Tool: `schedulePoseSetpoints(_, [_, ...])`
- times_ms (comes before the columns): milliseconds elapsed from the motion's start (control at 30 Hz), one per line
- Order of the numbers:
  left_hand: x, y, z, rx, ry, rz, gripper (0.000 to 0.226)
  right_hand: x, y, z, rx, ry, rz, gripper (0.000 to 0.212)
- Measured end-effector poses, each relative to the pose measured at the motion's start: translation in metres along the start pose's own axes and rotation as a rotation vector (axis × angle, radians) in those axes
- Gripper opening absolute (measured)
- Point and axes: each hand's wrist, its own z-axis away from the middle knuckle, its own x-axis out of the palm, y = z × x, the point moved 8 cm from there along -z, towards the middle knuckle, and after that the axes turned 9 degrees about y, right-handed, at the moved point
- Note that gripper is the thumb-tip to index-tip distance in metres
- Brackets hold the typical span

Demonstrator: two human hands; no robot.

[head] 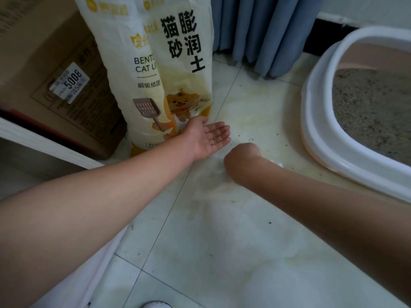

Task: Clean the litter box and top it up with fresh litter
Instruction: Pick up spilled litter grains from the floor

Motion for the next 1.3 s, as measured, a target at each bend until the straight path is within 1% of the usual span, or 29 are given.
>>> schedulePoseSetpoints(100, [-0.001, 0.003, 0.002, 0.009, -0.002, 0.002, 0.043, 0.004, -0.010, -0.014, 0.003, -0.101, -0.052, 0.035])
schedulePoseSetpoints(200, [-0.005, 0.006, 0.005, 0.025, -0.004, -0.001, 0.043, -0.009, -0.005, -0.008, -0.007, -0.094, -0.037, 0.032])
schedulePoseSetpoints(267, [-0.008, 0.007, 0.006, 0.029, -0.005, -0.001, 0.043, -0.016, 0.000, 0.002, -0.036, -0.105, -0.027, 0.014])
schedulePoseSetpoints(367, [-0.010, 0.006, 0.009, 0.028, -0.005, -0.015, 0.043, -0.018, 0.006, 0.005, -0.042, -0.077, -0.070, 0.003])
schedulePoseSetpoints(467, [-0.012, 0.003, 0.011, 0.024, -0.003, -0.044, 0.042, -0.013, 0.012, 0.005, 0.013, -0.010, -0.151, 0.008])
schedulePoseSetpoints(533, [-0.013, 0.001, 0.011, 0.019, 0.000, -0.059, 0.042, -0.008, 0.017, 0.007, 0.036, 0.000, -0.172, 0.010])
schedulePoseSetpoints(633, [-0.013, 0.000, 0.011, 0.020, 0.000, -0.058, 0.041, -0.012, 0.026, 0.015, 0.062, -0.005, -0.160, 0.026])
schedulePoseSetpoints(700, [-0.012, -0.001, 0.010, 0.020, -0.002, -0.059, 0.042, -0.016, 0.028, 0.020, 0.052, -0.016, -0.138, 0.032])
schedulePoseSetpoints(733, [-0.011, -0.002, 0.010, 0.020, -0.004, -0.062, 0.042, -0.017, 0.027, 0.022, 0.047, -0.031, -0.117, 0.031])
schedulePoseSetpoints(767, [-0.011, -0.003, 0.010, 0.020, -0.005, -0.067, 0.042, -0.017, 0.025, 0.021, 0.045, -0.039, -0.100, 0.026])
schedulePoseSetpoints(800, [-0.011, -0.004, 0.010, 0.019, -0.004, -0.070, 0.043, -0.016, 0.021, 0.019, 0.038, -0.040, -0.077, 0.015])
schedulePoseSetpoints(833, [-0.012, -0.005, 0.009, 0.017, -0.002, -0.071, 0.043, -0.015, 0.015, 0.018, 0.035, -0.041, -0.070, 0.013])
schedulePoseSetpoints(900, [-0.013, -0.006, 0.009, 0.016, 0.001, -0.075, 0.043, -0.012, 0.006, 0.010, 0.030, -0.035, -0.039, 0.031])
schedulePoseSetpoints(1033, [-0.016, -0.006, 0.007, 0.024, 0.007, -0.074, 0.043, -0.003, -0.004, -0.008, 0.092, -0.078, -0.161, 0.033])
schedulePoseSetpoints(1100, [-0.017, -0.006, 0.006, 0.021, 0.013, -0.077, 0.043, -0.006, -0.005, -0.007, 0.075, -0.028, -0.152, 0.033])
schedulePoseSetpoints(1200, [-0.018, -0.005, 0.006, 0.020, 0.014, -0.089, 0.043, -0.016, 0.012, 0.001, 0.049, 0.152, -0.134, 0.029])
schedulePoseSetpoints(1267, [-0.018, -0.007, 0.006, 0.017, 0.013, -0.095, 0.043, -0.016, 0.031, 0.006, 0.075, 0.241, -0.255, 0.021])
schedulePoseSetpoints(1300, [-0.018, -0.008, 0.005, 0.010, 0.013, -0.102, 0.044, -0.015, 0.039, 0.008, 0.078, 0.297, -0.354, 0.023])
